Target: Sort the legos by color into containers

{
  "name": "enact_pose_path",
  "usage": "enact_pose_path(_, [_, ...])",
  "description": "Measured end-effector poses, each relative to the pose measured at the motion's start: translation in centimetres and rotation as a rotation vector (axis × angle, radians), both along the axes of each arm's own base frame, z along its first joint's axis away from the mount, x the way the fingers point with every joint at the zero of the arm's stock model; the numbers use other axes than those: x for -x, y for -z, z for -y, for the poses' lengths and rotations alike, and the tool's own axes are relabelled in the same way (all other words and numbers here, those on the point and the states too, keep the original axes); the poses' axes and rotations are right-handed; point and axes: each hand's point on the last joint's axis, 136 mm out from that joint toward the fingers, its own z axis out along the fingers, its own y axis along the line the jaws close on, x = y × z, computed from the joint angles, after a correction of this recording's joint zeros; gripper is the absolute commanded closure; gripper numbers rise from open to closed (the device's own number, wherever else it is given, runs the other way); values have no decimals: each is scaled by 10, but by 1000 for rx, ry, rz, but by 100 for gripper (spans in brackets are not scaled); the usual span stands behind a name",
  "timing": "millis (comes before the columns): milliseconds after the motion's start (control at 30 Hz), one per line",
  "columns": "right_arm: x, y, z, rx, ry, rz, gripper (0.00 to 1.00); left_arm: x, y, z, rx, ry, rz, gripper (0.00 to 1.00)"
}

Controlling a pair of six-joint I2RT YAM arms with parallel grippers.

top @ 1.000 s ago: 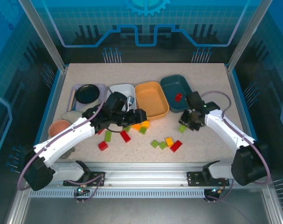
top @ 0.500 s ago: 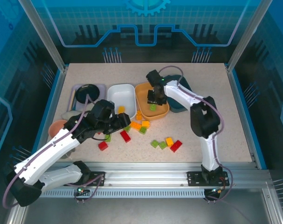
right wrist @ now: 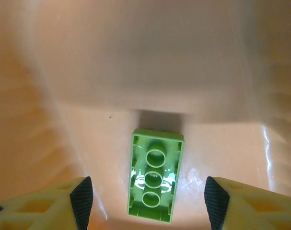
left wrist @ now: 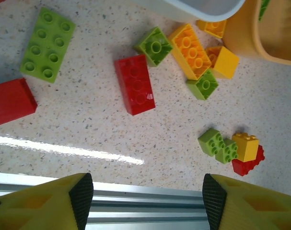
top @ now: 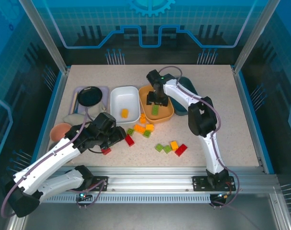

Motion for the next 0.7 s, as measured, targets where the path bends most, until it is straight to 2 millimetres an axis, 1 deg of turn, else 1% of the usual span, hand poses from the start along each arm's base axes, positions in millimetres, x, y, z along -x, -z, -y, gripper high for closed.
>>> enact_pose_path(67, [8,-21,1,-30,-31,45,42,-1,5,-4,-19,-12,-22,37])
enact_pose_path(167, [31,-63,1,-109,-96,147,42,-8,21,-21,-83,-47,-85,37])
enact_pose_path(233, [58,-90,-1,-188,-158,227,40,-15,31,-36,-125,-67,-123,37])
enact_pose_path(300, [87,-108,-6,-265,-224,293,38,-20,37,-46,-154,-65,-143,37])
enact_pose_path(333, [101,-113,-8,-299,-256,314,37,-22,41,-51,-167,-56,-154,37])
enact_pose_path(400, [125,-114,-12,-347,-302,329,37,-25,50,-55,-192,-18,-174,36])
enact_pose_path(467, [140,-106,-13,-371,-326,316,37,-27,63,-57,-218,38,-201,36])
enact_pose_path(600, [157,-80,-10,-381,-332,256,35,-36,88,-58,-246,138,-250,35])
enact_pose_path(667, [163,-74,-11,-388,-343,233,35,-42,98,-58,-253,166,-261,34])
enact_pose_path(700, [166,-76,-14,-400,-353,229,35,-45,103,-58,-257,179,-265,34])
